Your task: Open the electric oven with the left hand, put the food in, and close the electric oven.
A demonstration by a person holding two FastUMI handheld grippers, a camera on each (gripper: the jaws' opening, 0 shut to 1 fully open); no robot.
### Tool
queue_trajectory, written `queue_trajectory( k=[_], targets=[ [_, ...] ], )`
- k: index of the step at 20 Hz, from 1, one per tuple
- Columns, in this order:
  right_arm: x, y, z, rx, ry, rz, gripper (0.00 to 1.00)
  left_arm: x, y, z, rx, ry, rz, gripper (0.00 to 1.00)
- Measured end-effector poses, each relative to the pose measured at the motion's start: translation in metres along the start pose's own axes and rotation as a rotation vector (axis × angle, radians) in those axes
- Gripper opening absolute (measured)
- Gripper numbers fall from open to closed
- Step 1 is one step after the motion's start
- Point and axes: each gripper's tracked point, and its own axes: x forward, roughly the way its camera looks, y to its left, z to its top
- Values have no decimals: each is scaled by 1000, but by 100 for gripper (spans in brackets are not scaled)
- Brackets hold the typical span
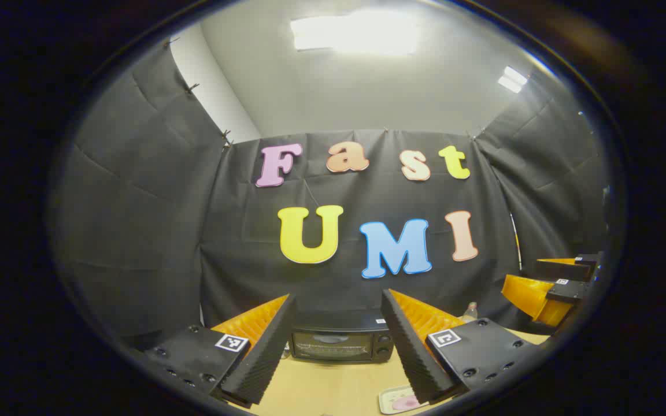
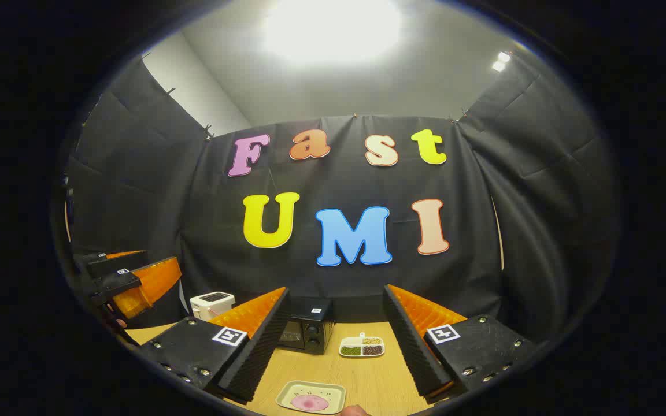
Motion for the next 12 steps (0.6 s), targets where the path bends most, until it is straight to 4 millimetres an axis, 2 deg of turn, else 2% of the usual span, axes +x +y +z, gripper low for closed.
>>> queue_trajectory(
  k=[2,3,4,9,12],
  targets=[
    [-2,-4,3,-7,-10,-6,98,-3,-3,2,-5,-6,-5,97],
    [-2,-7,4,-12,-18,-10,97,-4,-5,2,-7,-6,-8,100],
    [-4,-9,4,-17,-22,-14,97,-6,-8,2,-7,-5,-12,95],
    [-9,-20,1,-9,-30,-19,97,-7,-20,3,18,-1,-19,100],
    [-12,-26,-2,-4,-27,-10,98,-7,-29,2,14,7,-14,98]
  ],
)
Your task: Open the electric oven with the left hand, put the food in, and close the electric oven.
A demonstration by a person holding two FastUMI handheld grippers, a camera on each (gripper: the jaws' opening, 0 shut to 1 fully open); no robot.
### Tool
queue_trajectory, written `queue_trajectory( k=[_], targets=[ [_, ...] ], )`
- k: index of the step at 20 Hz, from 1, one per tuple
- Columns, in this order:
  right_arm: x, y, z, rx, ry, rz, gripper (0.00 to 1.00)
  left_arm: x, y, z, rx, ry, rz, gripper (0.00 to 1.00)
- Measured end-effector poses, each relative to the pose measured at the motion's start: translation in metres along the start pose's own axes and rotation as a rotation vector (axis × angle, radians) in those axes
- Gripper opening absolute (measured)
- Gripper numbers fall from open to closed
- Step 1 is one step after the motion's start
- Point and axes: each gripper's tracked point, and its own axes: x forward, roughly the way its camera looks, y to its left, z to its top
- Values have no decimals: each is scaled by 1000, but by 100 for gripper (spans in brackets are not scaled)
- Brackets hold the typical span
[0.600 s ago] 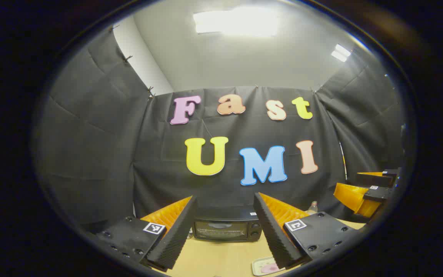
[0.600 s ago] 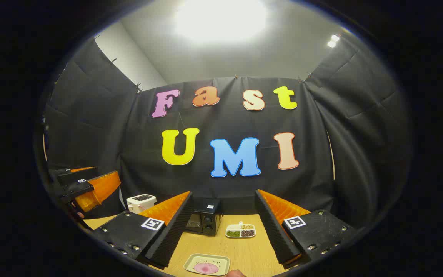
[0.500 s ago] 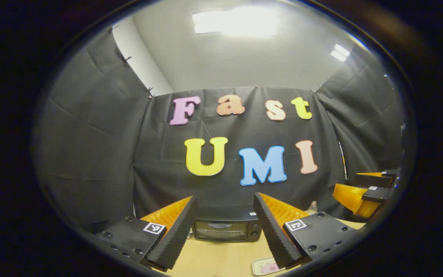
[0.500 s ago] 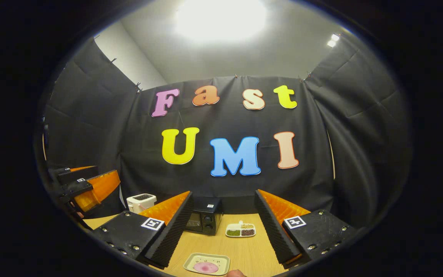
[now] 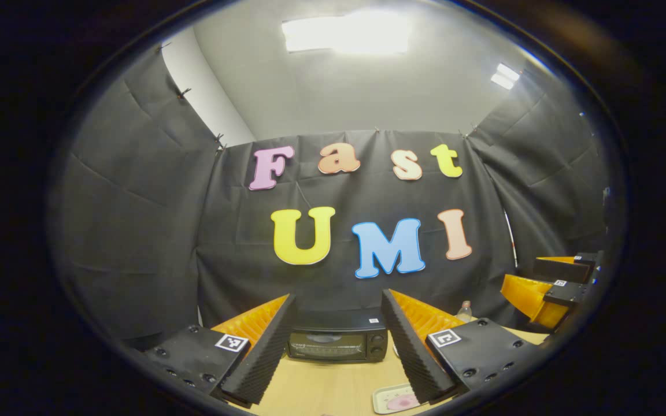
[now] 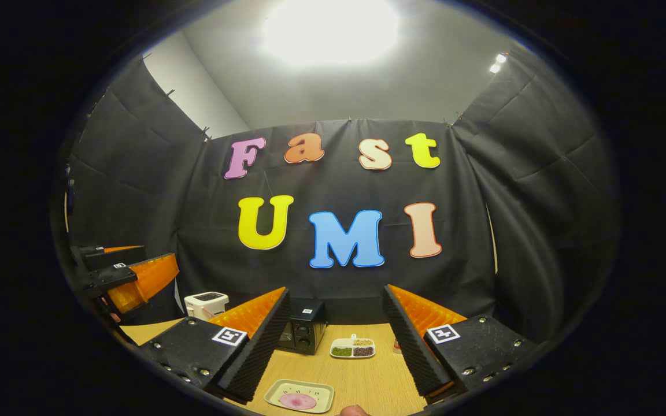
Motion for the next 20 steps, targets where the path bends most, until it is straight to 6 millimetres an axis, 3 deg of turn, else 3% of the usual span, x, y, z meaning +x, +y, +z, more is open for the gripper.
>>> queue_trajectory(
  k=[5,8,14,15,17,20],
  targets=[
    [0,-6,-6,46,-11,37,98,5,-12,-9,11,3,21,94],
    [2,-6,-17,62,30,55,97,22,-12,-16,9,14,31,97],
    [19,2,-20,64,33,55,98,92,9,-30,35,19,14,100],
    [22,2,-21,62,33,41,97,105,13,-36,31,20,8,91],
    [28,5,-19,52,17,21,98,129,20,-45,11,23,-15,100],
    [42,16,-25,62,28,13,97,164,34,-69,-27,55,-45,100]
  ],
)
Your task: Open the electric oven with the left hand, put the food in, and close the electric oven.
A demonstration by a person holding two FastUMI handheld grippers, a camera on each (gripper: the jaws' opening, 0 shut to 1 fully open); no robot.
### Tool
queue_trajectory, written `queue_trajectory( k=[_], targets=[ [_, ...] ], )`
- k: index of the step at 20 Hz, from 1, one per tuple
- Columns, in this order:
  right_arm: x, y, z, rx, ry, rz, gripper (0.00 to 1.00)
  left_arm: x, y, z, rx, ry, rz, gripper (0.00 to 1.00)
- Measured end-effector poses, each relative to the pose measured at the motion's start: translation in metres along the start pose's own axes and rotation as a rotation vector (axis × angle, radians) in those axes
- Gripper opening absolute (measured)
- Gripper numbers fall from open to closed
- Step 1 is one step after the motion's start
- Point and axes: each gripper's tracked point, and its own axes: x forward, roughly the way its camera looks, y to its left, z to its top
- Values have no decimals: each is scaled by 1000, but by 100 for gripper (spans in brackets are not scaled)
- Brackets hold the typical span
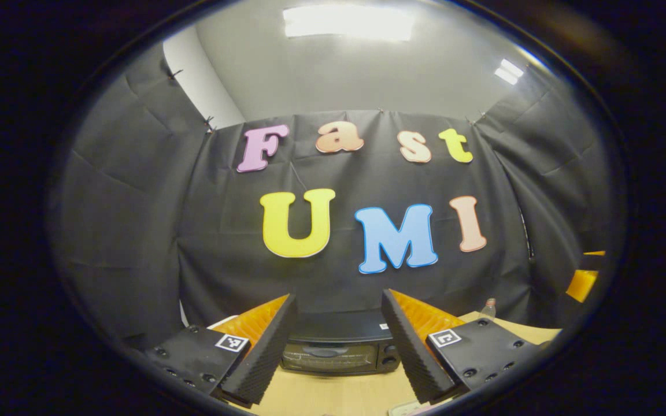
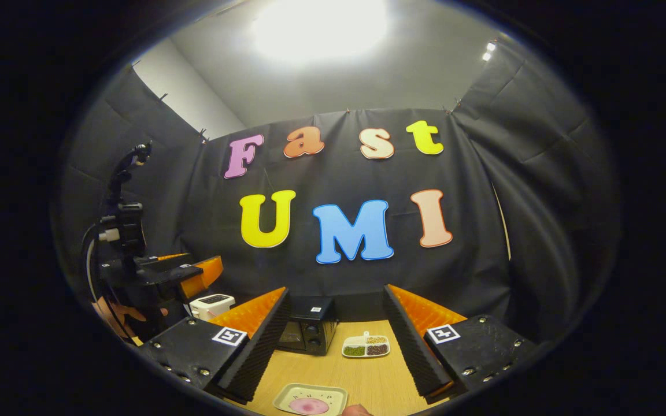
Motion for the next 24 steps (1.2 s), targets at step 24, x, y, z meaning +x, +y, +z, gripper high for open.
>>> queue_trajectory(
  k=[24],
  targets=[
    [51,-1,-51,-125,136,-308,98,201,31,-237,15,317,-152,98]
  ],
)
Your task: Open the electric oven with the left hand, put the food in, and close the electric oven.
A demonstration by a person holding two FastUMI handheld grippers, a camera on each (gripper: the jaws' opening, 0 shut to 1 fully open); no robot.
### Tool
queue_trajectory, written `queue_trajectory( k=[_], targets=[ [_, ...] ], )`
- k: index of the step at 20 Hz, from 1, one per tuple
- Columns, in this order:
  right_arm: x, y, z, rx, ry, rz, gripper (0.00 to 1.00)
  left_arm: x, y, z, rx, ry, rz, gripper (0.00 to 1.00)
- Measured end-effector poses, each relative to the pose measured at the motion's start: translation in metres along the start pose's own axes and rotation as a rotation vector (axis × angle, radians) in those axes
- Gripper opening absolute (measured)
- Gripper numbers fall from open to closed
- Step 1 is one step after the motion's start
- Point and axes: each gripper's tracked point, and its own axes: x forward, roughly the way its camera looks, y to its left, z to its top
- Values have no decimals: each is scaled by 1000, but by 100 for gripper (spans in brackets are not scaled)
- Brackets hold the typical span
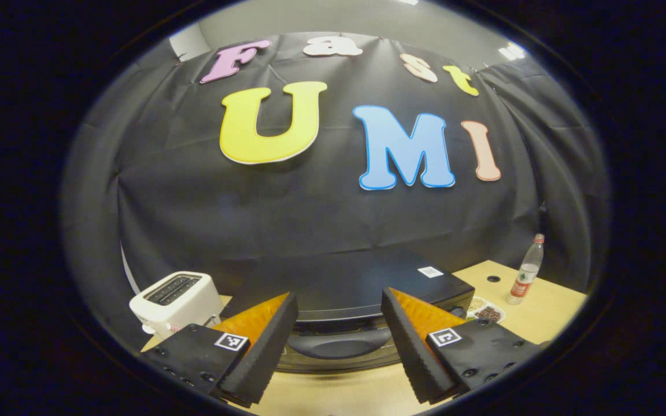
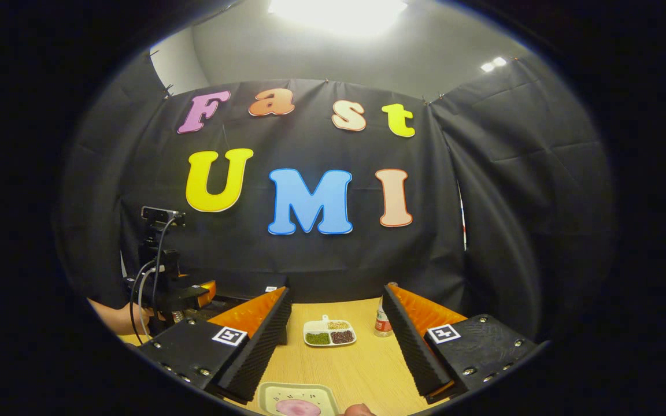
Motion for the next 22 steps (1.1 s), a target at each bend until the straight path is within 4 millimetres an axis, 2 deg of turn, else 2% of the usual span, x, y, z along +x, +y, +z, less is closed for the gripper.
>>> queue_trajectory(
  k=[4,7,9,10,11,15,17,18,19,20,22],
  targets=[
    [4,1,-7,-19,24,-21,98,16,0,-26,-18,50,-1,100],
    [4,1,-11,-29,42,-28,98,15,-3,-25,21,8,6,100],
    [3,2,-11,-30,44,-22,98,11,-8,-40,37,35,4,100],
    [2,2,-10,-34,42,-24,98,12,-9,-33,19,-4,1,97],
    [3,3,-10,-36,41,-21,97,10,-7,-40,-4,18,6,94],
    [1,3,-7,-37,38,-6,98,-2,-9,-43,-9,11,22,100],
    [0,4,-6,-32,31,-2,98,-13,-11,-46,-16,10,20,92],
    [-1,4,-5,-29,29,2,98,-18,-13,-49,-16,12,18,100],
    [-1,3,-6,-28,29,5,98,-24,-13,-51,-10,7,17,92],
    [-1,3,-6,-29,30,7,98,-29,-13,-53,-4,10,17,100],
    [-1,4,-8,-27,36,10,98,-39,-15,-59,-2,13,21,100]
  ],
)
